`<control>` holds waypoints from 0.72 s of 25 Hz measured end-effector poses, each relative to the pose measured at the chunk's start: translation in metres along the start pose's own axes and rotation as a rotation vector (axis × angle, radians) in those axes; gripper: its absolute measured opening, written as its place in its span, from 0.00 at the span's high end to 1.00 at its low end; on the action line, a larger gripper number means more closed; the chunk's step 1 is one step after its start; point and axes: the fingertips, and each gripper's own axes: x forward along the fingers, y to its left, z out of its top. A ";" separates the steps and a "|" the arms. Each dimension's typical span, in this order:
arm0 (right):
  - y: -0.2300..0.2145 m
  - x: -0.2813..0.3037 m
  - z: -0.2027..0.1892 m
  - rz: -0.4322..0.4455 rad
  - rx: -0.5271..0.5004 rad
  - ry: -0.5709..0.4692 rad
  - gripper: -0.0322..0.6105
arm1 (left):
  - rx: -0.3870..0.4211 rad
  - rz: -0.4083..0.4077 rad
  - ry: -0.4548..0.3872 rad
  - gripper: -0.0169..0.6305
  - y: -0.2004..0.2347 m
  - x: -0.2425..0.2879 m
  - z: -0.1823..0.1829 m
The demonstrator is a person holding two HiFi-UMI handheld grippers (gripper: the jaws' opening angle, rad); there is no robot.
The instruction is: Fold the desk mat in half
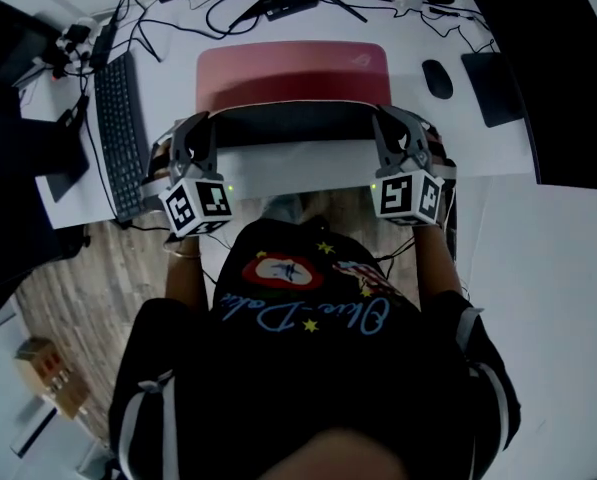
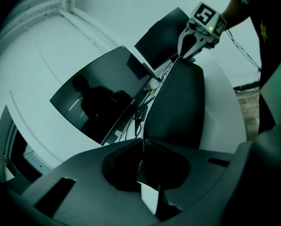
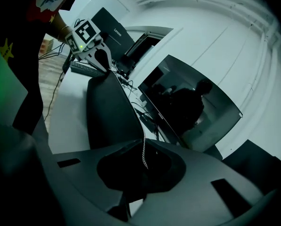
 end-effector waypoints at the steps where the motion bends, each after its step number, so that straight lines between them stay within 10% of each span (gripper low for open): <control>1: -0.006 0.008 0.001 -0.007 0.000 0.006 0.93 | 0.000 -0.005 -0.004 0.95 0.005 0.009 0.001; 18: -0.029 0.154 -0.042 0.071 -0.091 0.229 0.93 | 0.046 -0.221 0.075 0.95 0.015 0.156 -0.024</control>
